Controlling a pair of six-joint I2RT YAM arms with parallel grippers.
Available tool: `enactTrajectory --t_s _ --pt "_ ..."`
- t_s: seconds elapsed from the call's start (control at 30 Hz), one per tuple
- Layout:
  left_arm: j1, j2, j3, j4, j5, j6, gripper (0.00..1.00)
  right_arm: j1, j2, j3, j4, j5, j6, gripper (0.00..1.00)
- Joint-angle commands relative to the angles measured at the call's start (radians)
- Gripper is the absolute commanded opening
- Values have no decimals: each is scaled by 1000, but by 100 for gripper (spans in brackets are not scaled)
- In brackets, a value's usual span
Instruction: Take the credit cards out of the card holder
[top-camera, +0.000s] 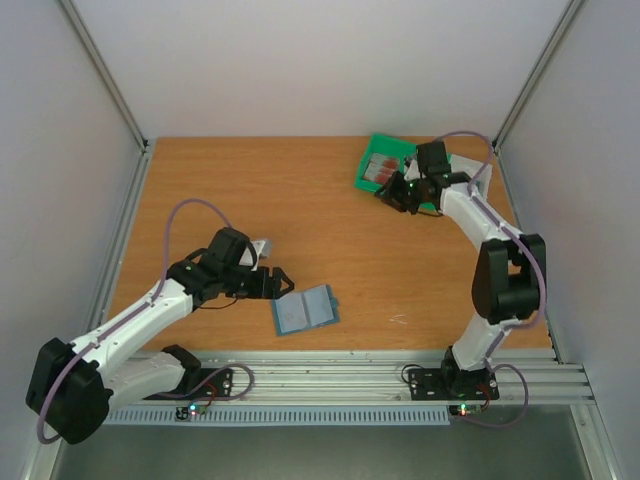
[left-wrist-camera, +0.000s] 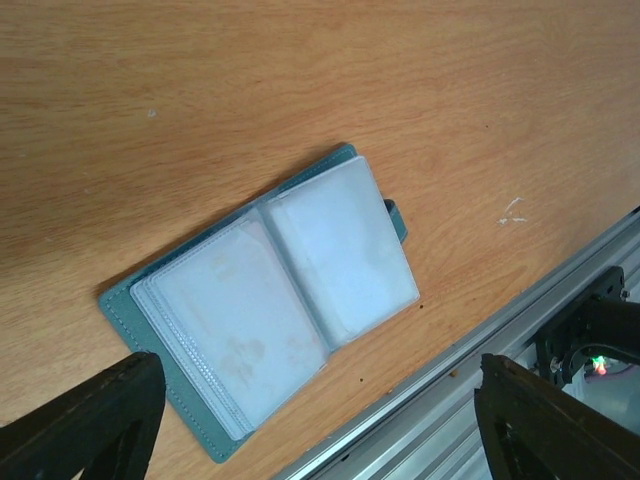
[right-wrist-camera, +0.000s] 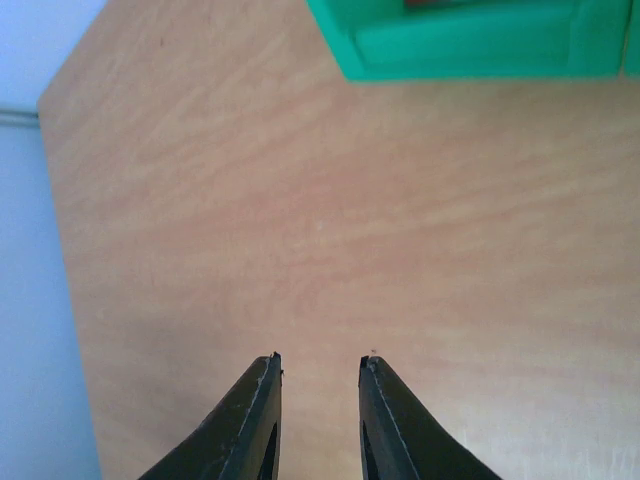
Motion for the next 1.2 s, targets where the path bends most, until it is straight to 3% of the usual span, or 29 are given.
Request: enactTrajectory --t_s 0.0,0.4,0.67,1.17 --pt "-3 7 -19 62 -40 -19 85 26 -154 -162 83 -48 28 24" --pt "-3 17 -142 220 -91 -202 80 177 -390 -420 32 -57 -20 25" --pt "-2 17 -71 106 -176 -156 79 343 -424 -463 46 -30 -4 25" --pt "-2 -6 -168 226 -159 -277 69 476 -382 -526 140 17 39 26"
